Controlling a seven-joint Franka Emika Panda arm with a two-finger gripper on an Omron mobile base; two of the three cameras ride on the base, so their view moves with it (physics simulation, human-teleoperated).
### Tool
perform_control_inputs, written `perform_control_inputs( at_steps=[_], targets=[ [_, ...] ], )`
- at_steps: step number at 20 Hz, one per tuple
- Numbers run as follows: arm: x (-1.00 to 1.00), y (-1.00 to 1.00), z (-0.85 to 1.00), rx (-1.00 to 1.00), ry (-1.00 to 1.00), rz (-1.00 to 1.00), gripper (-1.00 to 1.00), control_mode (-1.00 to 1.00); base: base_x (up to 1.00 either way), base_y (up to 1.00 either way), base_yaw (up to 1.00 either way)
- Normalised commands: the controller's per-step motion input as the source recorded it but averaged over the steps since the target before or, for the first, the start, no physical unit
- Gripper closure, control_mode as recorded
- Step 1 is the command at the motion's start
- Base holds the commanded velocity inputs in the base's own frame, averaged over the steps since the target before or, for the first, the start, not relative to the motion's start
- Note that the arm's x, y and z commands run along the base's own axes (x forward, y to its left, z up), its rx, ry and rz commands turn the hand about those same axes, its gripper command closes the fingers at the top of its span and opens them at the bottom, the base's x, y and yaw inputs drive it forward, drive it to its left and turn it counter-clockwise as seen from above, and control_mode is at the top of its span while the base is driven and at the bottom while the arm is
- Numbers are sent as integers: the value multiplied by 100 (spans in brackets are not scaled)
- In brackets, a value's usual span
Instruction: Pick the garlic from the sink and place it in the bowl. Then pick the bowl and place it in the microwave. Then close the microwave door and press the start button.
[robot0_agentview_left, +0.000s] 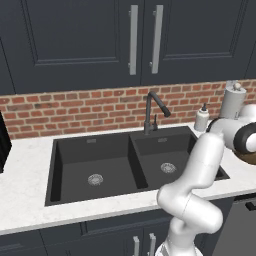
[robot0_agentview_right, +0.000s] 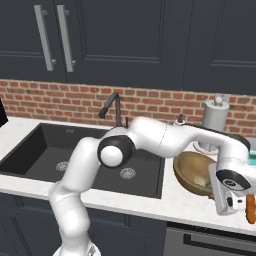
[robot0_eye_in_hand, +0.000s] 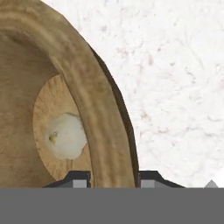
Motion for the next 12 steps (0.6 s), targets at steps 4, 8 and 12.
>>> perform_control_inputs(
  at_steps=[4, 8, 12],
  targets=[
    [-79, 33, 87, 0, -16, 0, 100, -100, 0, 0, 0],
    [-43, 63, 94, -7, -25, 0, 100, -100, 0, 0, 0],
    [-8, 60, 62, -16, -17, 0, 100, -100, 0, 0, 0]
  ],
)
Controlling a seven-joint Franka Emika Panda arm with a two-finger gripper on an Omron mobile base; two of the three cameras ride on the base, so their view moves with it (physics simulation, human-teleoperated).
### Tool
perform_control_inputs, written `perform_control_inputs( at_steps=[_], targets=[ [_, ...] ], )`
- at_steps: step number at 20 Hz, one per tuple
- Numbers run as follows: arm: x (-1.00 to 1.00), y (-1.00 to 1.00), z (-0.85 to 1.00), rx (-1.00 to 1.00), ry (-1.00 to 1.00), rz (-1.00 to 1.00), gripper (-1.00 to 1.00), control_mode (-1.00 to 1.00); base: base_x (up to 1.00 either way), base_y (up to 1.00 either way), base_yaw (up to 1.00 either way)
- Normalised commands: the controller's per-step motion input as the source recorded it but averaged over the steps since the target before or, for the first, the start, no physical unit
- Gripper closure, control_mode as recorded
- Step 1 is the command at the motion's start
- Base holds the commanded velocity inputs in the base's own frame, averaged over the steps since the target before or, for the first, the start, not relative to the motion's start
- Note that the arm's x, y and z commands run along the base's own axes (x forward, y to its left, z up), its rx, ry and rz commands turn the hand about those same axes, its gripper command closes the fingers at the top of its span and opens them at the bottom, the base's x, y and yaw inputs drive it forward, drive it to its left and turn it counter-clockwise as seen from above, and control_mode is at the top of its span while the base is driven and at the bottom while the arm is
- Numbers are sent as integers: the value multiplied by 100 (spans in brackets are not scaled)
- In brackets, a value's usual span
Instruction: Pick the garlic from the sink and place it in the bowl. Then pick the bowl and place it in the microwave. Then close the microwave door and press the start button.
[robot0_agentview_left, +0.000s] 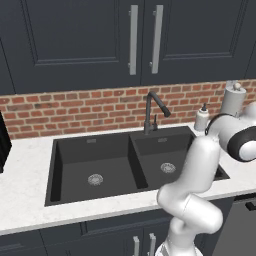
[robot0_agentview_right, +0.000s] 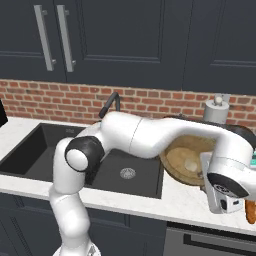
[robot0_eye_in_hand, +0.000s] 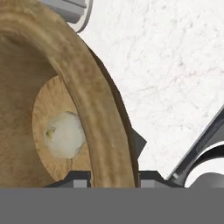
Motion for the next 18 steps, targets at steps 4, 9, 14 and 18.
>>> perform_control_inputs(
  at_steps=[4, 9, 14, 18],
  targets=[
    [0, 41, 8, -19, -7, -11, 100, -100, 0, 0, 0],
    [1, 39, 0, -19, 0, -14, 100, -100, 0, 0, 0],
    [21, 49, 0, -17, 7, -11, 100, -100, 0, 0, 0],
    [23, 42, 13, -10, 12, -6, 100, -100, 0, 0, 0]
  ],
)
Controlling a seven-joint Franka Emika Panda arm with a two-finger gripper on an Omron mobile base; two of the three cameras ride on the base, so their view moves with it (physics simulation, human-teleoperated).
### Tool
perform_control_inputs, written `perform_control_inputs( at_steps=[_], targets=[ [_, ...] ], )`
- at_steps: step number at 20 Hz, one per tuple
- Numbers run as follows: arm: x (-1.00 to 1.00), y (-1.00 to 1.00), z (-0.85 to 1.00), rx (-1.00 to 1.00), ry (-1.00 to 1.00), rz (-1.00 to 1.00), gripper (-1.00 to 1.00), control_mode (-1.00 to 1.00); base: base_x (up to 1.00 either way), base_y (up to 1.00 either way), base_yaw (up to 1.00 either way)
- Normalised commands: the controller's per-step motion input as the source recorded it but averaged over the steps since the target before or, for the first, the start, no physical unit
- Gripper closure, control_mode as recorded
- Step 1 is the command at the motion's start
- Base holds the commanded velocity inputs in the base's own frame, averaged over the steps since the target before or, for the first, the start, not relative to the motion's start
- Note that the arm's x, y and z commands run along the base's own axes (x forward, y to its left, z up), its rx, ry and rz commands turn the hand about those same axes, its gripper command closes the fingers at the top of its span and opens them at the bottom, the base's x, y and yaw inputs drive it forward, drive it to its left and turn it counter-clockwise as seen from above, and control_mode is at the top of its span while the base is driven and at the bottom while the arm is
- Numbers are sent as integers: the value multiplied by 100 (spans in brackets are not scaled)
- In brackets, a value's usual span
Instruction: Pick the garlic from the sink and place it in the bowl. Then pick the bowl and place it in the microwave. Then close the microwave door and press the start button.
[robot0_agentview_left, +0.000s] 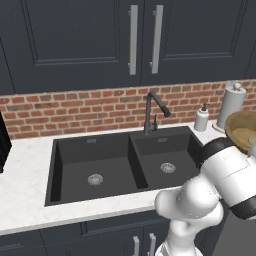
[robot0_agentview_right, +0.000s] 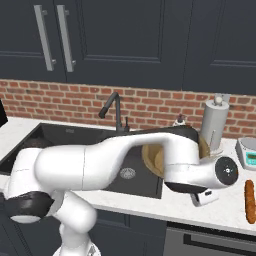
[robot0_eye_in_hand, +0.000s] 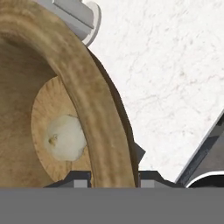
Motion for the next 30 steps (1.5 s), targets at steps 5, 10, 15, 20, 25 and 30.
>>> perform_control_inputs(
  at_steps=[5, 10, 15, 20, 25, 30],
  targets=[
    [6, 35, 19, -2, 9, -1, 100, -100, 0, 0, 0],
    [0, 51, 10, 0, 2, 0, 100, -100, 0, 0, 0],
    [0, 51, 4, 0, 3, 0, 100, -100, 0, 0, 0],
    [0, 7, 0, -1, 0, 0, 100, -100, 0, 0, 0],
    [-1, 0, 0, 0, 0, -6, 100, -100, 0, 0, 0],
    [-5, 0, 2, 0, 0, -12, 100, 100, -13, 0, -26]
  ],
)
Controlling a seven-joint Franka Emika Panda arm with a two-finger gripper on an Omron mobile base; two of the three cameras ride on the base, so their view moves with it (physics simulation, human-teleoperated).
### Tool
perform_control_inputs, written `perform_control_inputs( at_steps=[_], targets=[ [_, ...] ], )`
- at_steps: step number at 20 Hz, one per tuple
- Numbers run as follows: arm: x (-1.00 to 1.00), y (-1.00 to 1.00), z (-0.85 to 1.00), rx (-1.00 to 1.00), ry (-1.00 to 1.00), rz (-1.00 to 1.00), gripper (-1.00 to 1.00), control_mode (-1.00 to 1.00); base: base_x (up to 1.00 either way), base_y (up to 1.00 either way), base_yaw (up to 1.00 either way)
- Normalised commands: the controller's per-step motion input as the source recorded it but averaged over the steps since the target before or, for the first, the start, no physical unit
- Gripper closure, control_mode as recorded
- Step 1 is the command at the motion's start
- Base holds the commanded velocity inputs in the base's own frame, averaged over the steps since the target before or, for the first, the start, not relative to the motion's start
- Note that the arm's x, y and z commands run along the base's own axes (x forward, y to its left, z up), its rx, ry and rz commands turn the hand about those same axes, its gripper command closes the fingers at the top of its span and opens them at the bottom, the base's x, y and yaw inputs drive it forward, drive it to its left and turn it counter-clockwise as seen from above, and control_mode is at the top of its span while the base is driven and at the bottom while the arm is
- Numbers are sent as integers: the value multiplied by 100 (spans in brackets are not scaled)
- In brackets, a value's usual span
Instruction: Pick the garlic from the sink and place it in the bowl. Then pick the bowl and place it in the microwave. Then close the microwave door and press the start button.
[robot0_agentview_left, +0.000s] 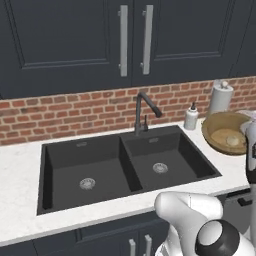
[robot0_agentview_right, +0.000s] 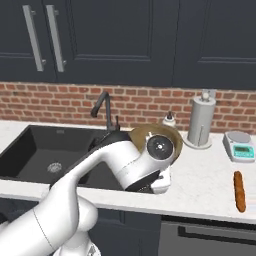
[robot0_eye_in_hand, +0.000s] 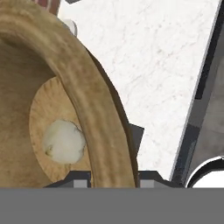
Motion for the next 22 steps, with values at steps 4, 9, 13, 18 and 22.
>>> perform_control_inputs(
  at_steps=[4, 9, 13, 18, 22],
  targets=[
    [0, 0, 0, 0, 0, 0, 100, 100, -24, 0, -60],
    [0, 0, 0, 0, 0, 0, 100, 100, -23, -1, -74],
    [0, 0, 0, 0, 0, 0, 100, 100, -27, -19, -79],
    [0, 0, 0, 0, 0, 0, 100, 100, -18, -14, -86],
    [0, 0, 0, 0, 0, 0, 100, 100, -5, -13, -84]
  ],
)
